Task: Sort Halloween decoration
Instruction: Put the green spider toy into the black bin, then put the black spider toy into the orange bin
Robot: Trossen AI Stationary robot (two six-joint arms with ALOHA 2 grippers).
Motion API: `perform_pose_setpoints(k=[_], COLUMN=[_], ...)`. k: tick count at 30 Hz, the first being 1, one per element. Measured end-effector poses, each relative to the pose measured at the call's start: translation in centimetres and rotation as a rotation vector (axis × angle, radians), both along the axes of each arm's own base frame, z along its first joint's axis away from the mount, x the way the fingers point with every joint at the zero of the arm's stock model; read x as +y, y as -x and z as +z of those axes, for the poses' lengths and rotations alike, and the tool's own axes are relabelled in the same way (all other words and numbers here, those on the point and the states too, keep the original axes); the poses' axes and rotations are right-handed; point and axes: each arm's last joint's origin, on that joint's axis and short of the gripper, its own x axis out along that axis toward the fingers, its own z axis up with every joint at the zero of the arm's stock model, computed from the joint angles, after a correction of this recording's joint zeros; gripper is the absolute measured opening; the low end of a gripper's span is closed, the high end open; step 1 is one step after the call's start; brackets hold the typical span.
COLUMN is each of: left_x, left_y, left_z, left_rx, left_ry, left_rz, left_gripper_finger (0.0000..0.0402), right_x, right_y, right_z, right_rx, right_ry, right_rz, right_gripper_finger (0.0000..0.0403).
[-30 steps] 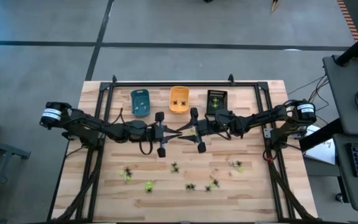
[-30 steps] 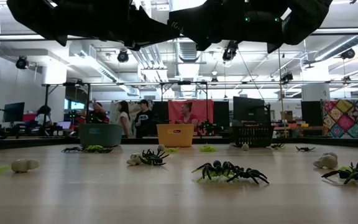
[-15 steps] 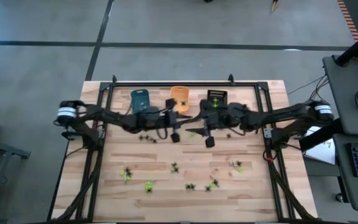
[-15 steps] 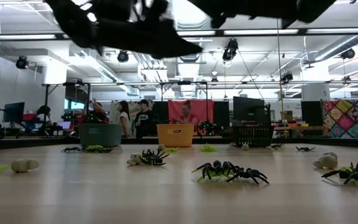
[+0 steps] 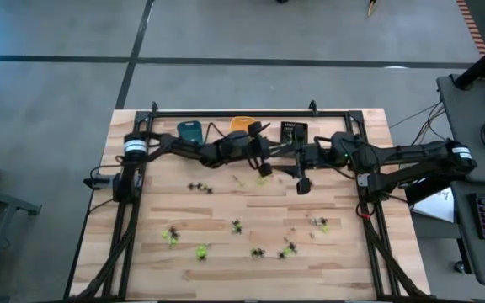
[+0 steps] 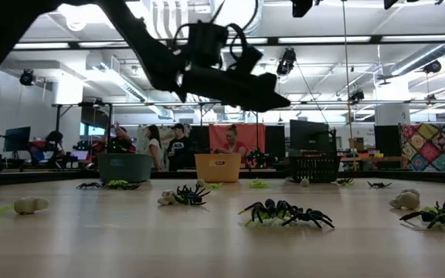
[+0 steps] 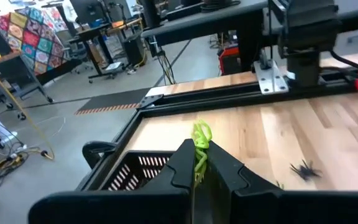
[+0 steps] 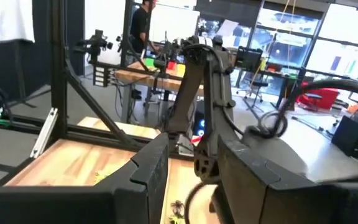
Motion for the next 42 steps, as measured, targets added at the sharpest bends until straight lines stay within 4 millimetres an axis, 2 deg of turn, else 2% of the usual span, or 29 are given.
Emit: perform_pose_setpoints(k=[8, 14, 30, 33, 37, 42], left_x=[2.7, 4.0, 4.0, 3.9, 3.4, 2.5], left_y=[-3.2, -3.8, -3.7, -3.4, -2.5, 0.4], left_z=[-1.3, -2.2, -2.2, -1.2, 1.2, 4.2], left_rx=[0.054, 0.1, 0.099, 0.11, 0.114, 0.092], left_ry=[0.06, 0.131, 0.175, 0.192, 0.204, 0.176], left_rz=[0.003, 0.033, -0.023, -0.035, -0.084, -0.092], left_gripper_finger=[0.0, 0.0008, 0.0135, 0.0143, 0.014, 0.0123], right_x=[0.0, 0.0, 0.0, 0.0, 0.0, 0.0], right_y=[-0.7, -0.8, -0.8, -0.8, -0.8, -0.8], right_z=[-0.9, -1.3, -1.5, -1.5, -1.7, -2.0], right_rx=[0.05, 0.082, 0.1, 0.105, 0.133, 0.171], right_ry=[-0.008, -0.036, -0.067, -0.098, -0.167, -0.251], right_rz=[0.0, 0.0, 0.0, -0.001, -0.003, -0.007], right_gripper_finger=[0.0134, 0.0134, 0.0142, 0.0144, 0.0142, 0.0136])
